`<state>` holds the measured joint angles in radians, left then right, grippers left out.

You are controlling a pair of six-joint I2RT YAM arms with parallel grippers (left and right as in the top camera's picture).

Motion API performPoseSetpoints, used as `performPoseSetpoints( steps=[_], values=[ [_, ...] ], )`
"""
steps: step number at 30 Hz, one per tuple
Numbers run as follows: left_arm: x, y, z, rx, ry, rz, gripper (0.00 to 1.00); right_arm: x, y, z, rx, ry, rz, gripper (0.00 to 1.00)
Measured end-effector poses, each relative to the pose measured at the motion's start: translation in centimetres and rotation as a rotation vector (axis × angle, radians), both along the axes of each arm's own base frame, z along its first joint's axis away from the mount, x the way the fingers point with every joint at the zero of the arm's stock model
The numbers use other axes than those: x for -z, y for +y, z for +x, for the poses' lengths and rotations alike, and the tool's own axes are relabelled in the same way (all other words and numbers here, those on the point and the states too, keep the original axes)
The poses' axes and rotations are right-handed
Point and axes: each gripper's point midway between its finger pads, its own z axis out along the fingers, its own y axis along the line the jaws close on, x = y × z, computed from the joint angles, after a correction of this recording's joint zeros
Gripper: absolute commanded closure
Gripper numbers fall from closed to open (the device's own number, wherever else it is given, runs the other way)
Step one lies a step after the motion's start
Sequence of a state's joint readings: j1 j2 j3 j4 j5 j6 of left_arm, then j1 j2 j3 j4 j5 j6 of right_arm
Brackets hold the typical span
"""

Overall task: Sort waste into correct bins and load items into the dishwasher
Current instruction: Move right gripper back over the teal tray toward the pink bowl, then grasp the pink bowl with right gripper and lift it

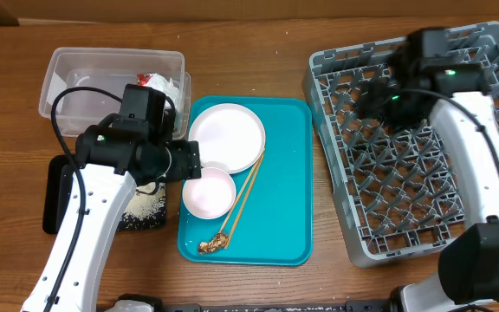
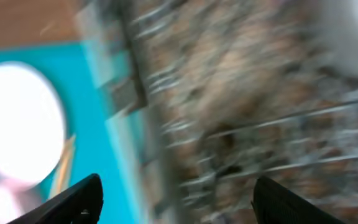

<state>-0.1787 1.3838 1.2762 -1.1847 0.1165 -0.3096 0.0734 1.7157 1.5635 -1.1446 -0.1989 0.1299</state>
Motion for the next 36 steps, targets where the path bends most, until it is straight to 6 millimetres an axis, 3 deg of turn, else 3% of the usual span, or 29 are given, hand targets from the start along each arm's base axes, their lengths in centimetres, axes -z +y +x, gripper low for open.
performPoseSetpoints(
  steps=[4,5,7,11,16,19,23,25,28,31,36],
  values=[
    [0.5,1.5,-1.2,-0.092,0.059,0.06,0.12,0.0,5.6,-2.5,-0.143,0.058,0.066,0.19],
    [0.6,2.2,-1.5,-0.132,0.072,0.078,0.11,0.0,8.0,-3.8,-0.211,0.079,0.079,0.18],
    [0.6,3.0,-1.5,-0.181,0.081,0.088,0.0,0.0,10.2,-5.0,-0.274,0.091,0.084,0.19],
    [0.7,6.0,-1.7,-0.332,0.103,0.095,0.0,0.3,16.0,-8.5,-0.427,0.123,0.096,0.19],
    [0.7,8.8,-2.0,-0.45,0.122,0.099,0.0,3.5,21.2,-11.1,-0.516,0.198,0.082,0.2],
    [0.7,9.3,-2.1,-0.469,0.123,0.099,0.0,5.4,23.1,-11.9,-0.526,0.235,0.071,0.24],
    [0.7,9.3,-2.1,-0.47,0.123,0.099,0.0,8.3,25.0,-12.7,-0.519,0.278,0.041,0.37],
    [0.7,9.3,-2.1,-0.47,0.123,0.099,0.0,9.5,25.2,-13.0,-0.501,0.302,0.017,0.42],
    [0.7,9.3,-2.1,-0.47,0.123,0.099,0.0,11.5,25.0,-13.1,-0.456,0.34,-0.032,0.58],
    [0.7,9.3,-2.1,-0.47,0.123,0.099,0.0,12.8,25.0,-12.8,-0.428,0.35,-0.05,0.64],
    [0.7,9.3,-2.1,-0.47,0.123,0.099,0.0,13.0,25.7,-11.8,-0.41,0.309,-0.035,0.89]
  ],
)
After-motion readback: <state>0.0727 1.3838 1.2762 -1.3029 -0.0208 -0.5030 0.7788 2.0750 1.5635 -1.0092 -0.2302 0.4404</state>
